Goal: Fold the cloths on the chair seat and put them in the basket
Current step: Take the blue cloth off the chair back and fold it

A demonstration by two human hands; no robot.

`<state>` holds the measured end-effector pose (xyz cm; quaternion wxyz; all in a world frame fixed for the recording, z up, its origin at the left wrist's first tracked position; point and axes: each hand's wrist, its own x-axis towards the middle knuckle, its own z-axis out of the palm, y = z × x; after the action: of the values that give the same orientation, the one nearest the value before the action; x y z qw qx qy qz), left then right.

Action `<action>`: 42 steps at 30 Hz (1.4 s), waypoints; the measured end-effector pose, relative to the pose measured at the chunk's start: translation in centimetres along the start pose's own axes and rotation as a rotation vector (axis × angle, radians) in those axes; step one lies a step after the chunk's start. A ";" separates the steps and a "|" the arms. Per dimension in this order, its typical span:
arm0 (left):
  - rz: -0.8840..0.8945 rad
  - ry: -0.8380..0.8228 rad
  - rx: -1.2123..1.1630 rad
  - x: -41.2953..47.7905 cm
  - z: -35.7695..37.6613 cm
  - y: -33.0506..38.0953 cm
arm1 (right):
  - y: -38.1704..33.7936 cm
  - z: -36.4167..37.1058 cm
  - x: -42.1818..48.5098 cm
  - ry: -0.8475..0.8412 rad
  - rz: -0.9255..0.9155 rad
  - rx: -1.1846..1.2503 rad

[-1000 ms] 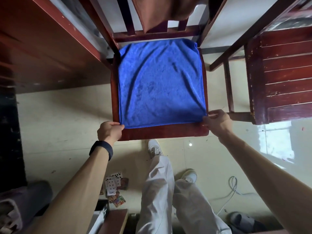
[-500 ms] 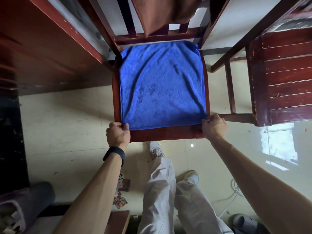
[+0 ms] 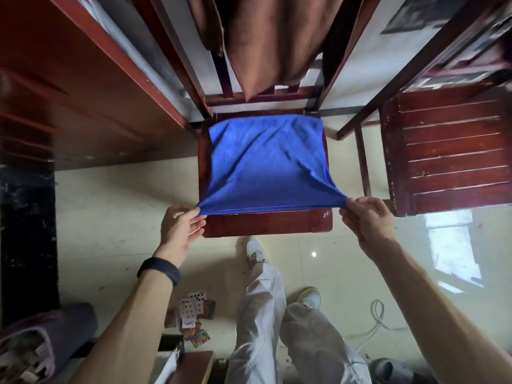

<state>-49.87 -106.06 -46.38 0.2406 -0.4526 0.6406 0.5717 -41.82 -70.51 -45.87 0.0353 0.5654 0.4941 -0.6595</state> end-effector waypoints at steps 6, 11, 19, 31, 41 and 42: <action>0.073 -0.112 -0.125 -11.2 -3.9 9.6 | -9.5 -1.5 -10.7 -0.082 -0.138 0.098; 0.151 -0.194 0.032 -16.6 -4.8 16.5 | -15.7 -0.4 -16.2 -0.141 -0.131 0.077; 1.002 0.208 1.117 -16.5 -5.9 18.5 | -17.2 -0.4 -16.3 0.021 -1.012 -1.030; 1.808 0.374 1.340 -10.3 -6.3 12.7 | -13.9 -3.1 -10.6 0.087 -1.328 -1.162; 1.148 0.025 1.680 -5.6 -6.6 -1.9 | 1.2 -6.0 -5.9 -0.095 -0.788 -1.381; 1.076 0.006 1.644 -5.2 -6.6 -2.9 | 2.5 -6.2 -5.4 -0.103 -0.758 -1.362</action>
<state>-43.53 -110.61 -42.09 0.1865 0.2069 0.9602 -0.0201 -34.00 -70.25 -42.37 0.1698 0.1804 0.9472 -0.2034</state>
